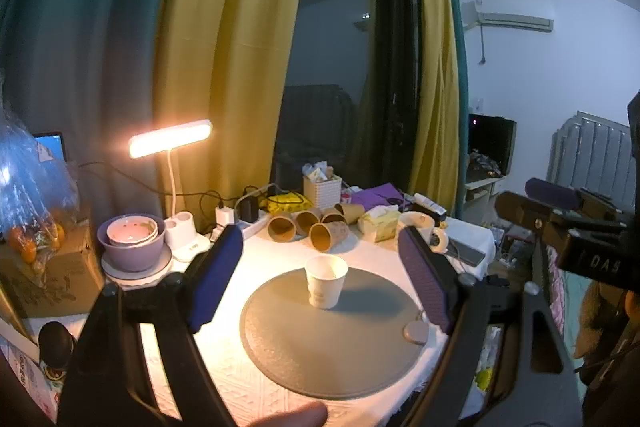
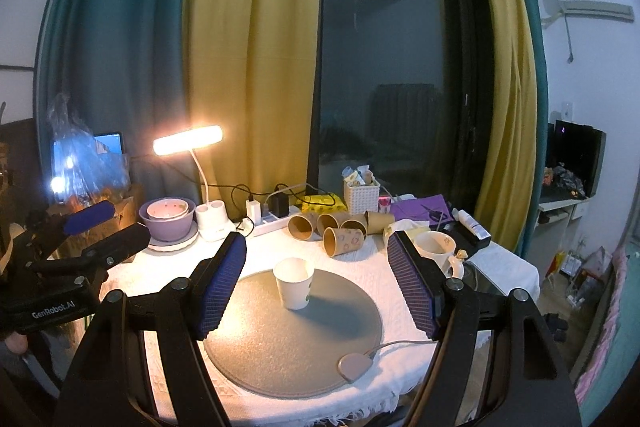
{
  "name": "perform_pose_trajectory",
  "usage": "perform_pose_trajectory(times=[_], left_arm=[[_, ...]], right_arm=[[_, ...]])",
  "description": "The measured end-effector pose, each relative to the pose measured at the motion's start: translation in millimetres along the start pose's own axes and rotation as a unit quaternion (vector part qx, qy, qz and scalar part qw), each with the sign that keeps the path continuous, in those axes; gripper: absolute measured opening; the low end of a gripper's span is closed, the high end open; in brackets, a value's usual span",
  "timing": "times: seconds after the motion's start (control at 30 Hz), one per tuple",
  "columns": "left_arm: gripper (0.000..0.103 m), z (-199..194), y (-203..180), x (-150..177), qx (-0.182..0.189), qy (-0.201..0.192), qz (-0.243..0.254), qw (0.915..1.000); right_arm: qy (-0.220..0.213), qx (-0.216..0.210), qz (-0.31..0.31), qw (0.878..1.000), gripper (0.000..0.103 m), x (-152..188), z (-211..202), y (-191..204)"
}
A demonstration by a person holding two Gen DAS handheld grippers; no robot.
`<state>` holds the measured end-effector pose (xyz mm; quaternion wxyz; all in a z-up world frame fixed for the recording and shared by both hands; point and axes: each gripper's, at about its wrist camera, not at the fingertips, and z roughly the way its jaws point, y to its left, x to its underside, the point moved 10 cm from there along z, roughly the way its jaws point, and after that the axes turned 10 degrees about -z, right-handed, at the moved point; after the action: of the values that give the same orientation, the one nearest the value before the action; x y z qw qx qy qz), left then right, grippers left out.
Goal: Flip cup upright
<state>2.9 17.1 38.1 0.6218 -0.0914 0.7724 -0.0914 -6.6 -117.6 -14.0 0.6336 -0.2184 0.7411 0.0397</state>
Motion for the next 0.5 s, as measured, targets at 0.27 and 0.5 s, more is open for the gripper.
perform_pose_trajectory(times=[0.27, 0.5], left_arm=[[0.081, 0.6, -0.1, 1.2, 0.002, 0.002, -0.003, 1.0], [0.081, -2.3, 3.6, 4.3, -0.002, 0.0, -0.009, 1.0]], right_arm=[[0.0, -0.003, 0.001, 1.0, 0.076, 0.2, -0.6, 1.5], [0.004, -0.005, 0.001, 1.0, 0.076, 2.2, 2.1, 4.8]])
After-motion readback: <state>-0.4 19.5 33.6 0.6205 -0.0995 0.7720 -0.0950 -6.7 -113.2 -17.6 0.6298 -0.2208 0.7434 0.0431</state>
